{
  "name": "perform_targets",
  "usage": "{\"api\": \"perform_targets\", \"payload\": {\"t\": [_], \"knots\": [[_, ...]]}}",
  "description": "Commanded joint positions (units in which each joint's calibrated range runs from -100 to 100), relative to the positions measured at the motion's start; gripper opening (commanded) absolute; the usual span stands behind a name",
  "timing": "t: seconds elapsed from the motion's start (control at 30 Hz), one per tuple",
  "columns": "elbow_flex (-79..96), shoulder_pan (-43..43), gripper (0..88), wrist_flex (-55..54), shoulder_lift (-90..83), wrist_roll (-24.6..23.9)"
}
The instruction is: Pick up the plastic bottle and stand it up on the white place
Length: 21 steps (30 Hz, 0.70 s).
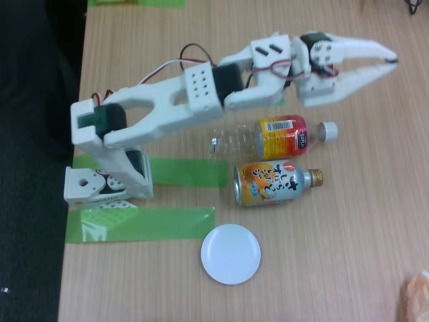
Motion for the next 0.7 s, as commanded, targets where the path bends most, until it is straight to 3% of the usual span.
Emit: {"api": "perform_targets", "payload": {"t": [0.0,0.43,0.67], "knots": [[-2.08,-2.17,1.7,-1.42,0.66,0.51],[-2.17,-4.31,1.7,-2.19,0.82,-0.07],[-3.80,-7.35,1.7,-1.50,0.32,-5.37]]}}
